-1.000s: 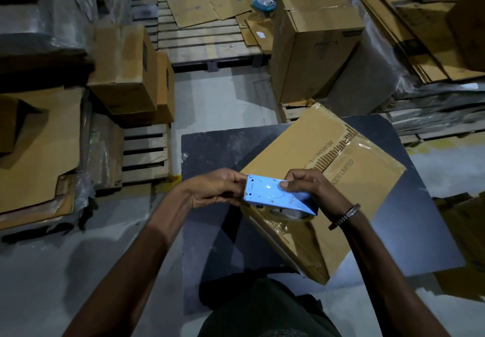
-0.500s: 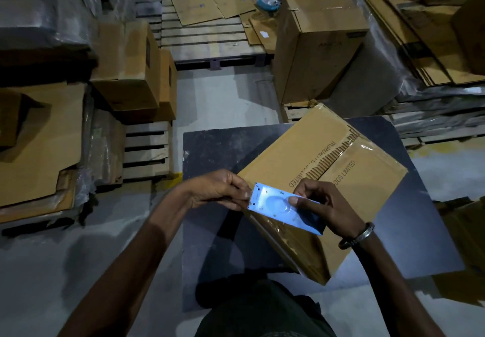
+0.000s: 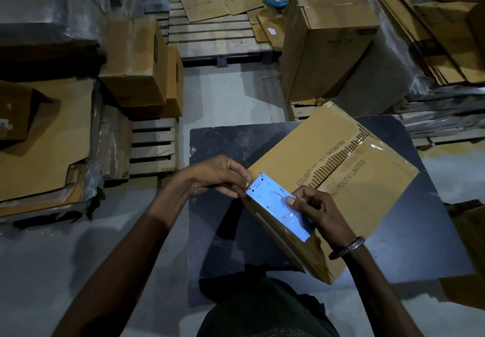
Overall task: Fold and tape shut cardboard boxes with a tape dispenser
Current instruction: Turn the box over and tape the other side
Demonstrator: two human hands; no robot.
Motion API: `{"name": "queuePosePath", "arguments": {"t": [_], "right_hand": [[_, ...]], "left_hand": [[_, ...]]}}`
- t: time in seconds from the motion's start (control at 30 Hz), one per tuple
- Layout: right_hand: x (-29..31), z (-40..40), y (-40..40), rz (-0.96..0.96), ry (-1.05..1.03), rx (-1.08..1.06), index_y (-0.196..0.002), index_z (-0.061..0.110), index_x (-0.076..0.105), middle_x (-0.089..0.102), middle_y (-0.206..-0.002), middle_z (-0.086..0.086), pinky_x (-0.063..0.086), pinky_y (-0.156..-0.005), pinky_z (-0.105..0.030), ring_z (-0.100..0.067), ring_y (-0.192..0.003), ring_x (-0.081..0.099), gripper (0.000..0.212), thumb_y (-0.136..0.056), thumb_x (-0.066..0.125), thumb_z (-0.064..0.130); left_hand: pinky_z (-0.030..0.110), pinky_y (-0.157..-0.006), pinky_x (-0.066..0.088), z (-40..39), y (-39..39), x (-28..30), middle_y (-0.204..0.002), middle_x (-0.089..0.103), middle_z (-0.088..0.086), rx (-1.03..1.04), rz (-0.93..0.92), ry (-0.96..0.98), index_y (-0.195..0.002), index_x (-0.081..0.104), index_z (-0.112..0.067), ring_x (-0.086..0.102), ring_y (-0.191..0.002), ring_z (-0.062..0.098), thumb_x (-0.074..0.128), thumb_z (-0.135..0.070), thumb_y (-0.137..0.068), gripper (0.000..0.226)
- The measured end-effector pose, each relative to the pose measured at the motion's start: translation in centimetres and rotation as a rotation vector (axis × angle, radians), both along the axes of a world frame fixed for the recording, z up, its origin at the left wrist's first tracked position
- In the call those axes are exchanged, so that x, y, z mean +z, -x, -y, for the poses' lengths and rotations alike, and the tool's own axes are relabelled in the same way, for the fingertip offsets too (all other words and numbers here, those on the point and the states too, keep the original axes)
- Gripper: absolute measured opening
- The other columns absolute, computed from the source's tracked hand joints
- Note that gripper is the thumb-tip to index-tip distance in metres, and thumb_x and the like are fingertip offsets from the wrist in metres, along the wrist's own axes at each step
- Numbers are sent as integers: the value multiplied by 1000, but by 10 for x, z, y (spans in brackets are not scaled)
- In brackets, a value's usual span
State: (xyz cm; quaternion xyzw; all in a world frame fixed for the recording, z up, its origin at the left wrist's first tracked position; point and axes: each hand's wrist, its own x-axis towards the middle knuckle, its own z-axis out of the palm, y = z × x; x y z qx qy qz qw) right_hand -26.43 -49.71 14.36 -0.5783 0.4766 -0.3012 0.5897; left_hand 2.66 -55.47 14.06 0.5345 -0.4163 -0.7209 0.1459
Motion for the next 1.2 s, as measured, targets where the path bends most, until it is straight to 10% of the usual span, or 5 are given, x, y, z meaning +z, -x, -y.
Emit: {"name": "queuePosePath", "arguments": {"t": [0.33,0.63,1.2], "right_hand": [[5,7,-20,-252,-68,12,-83,8,68,71,-75,-14,52,-53,-29,-24,-63,69,52,-88,73,59],[13,7,-31,-476,37,83,-62,21,35,32,-53,10,29,-53,-24,-7,-50,33,56,-100,59,53],[5,18,-53,-641,-60,13,-62,14,42,41,-54,-1,27,-48,-26,-15,-50,42,60,-94,63,59]], "left_hand": [[25,-75,63,4,-8,-12,-89,80,10,104,136,95,-96,80,-8,75,-79,13,78,-3,-90,8],[27,-71,64,3,-16,-29,-76,75,8,223,234,13,-86,77,-8,71,-72,14,68,7,-92,18],[35,-74,59,-5,2,-60,-91,78,4,399,216,-81,-95,74,-19,72,-87,18,67,-9,-91,13]]}}
